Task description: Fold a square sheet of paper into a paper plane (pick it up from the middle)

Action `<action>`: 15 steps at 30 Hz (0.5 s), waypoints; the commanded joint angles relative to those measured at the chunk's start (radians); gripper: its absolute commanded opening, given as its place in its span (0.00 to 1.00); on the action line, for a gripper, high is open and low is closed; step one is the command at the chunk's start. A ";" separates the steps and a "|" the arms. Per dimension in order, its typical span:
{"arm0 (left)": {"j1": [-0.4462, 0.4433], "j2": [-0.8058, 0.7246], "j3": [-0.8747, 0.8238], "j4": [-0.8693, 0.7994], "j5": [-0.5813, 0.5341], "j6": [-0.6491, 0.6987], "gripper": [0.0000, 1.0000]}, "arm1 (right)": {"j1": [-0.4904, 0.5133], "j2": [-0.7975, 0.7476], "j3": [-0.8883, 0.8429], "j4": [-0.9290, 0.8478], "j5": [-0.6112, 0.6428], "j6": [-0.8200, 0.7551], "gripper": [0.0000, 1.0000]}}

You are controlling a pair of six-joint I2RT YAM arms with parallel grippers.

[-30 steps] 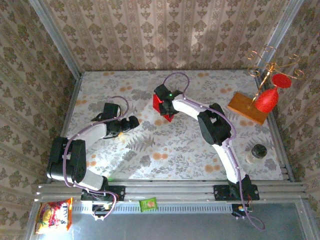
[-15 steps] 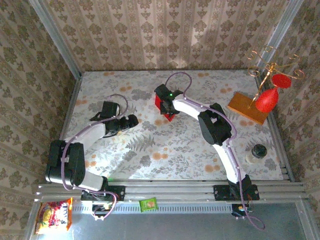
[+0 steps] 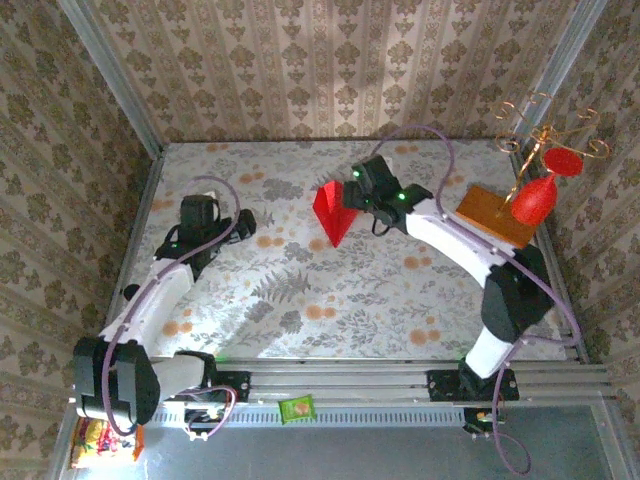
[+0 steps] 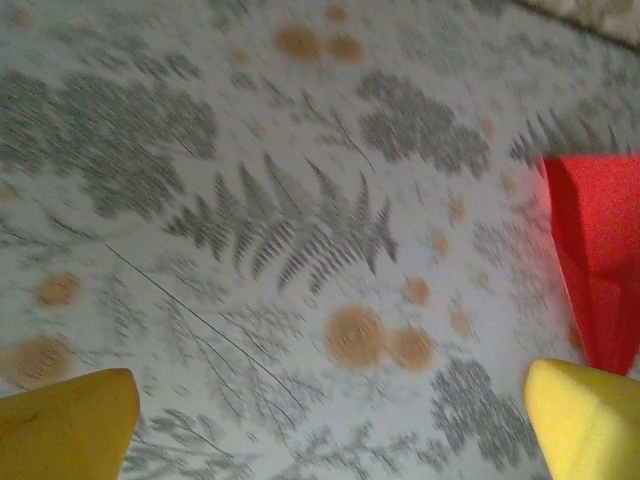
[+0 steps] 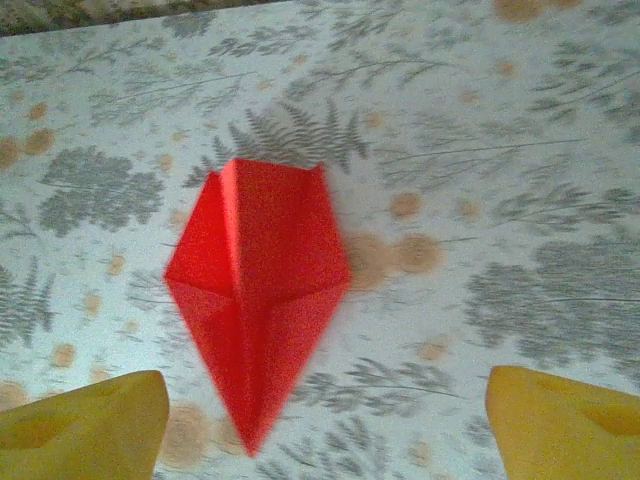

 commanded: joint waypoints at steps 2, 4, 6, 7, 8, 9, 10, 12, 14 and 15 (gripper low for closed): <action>0.040 -0.024 -0.067 0.104 -0.162 0.066 1.00 | -0.026 -0.105 -0.173 0.073 0.248 -0.074 0.95; 0.043 -0.041 -0.132 0.211 -0.203 0.143 1.00 | -0.045 -0.171 -0.264 0.118 0.325 -0.116 0.98; 0.043 -0.070 -0.188 0.299 -0.202 0.211 1.00 | -0.073 -0.228 -0.344 0.159 0.371 -0.146 0.99; 0.047 -0.080 -0.207 0.326 -0.203 0.236 1.00 | -0.089 -0.241 -0.390 0.210 0.375 -0.193 0.99; 0.050 -0.083 -0.220 0.347 -0.211 0.249 1.00 | -0.098 -0.296 -0.441 0.264 0.383 -0.234 0.99; 0.059 -0.079 -0.235 0.376 -0.214 0.267 1.00 | -0.105 -0.328 -0.503 0.330 0.399 -0.280 0.99; 0.069 -0.070 -0.251 0.407 -0.224 0.285 1.00 | -0.116 -0.358 -0.563 0.410 0.400 -0.330 1.00; 0.092 -0.048 -0.283 0.470 -0.237 0.315 1.00 | -0.142 -0.407 -0.676 0.556 0.368 -0.411 1.00; 0.121 -0.019 -0.320 0.549 -0.243 0.326 1.00 | -0.184 -0.442 -0.770 0.689 0.315 -0.444 1.00; 0.144 -0.003 -0.336 0.591 -0.211 0.325 1.00 | -0.213 -0.452 -0.803 0.726 0.267 -0.443 1.00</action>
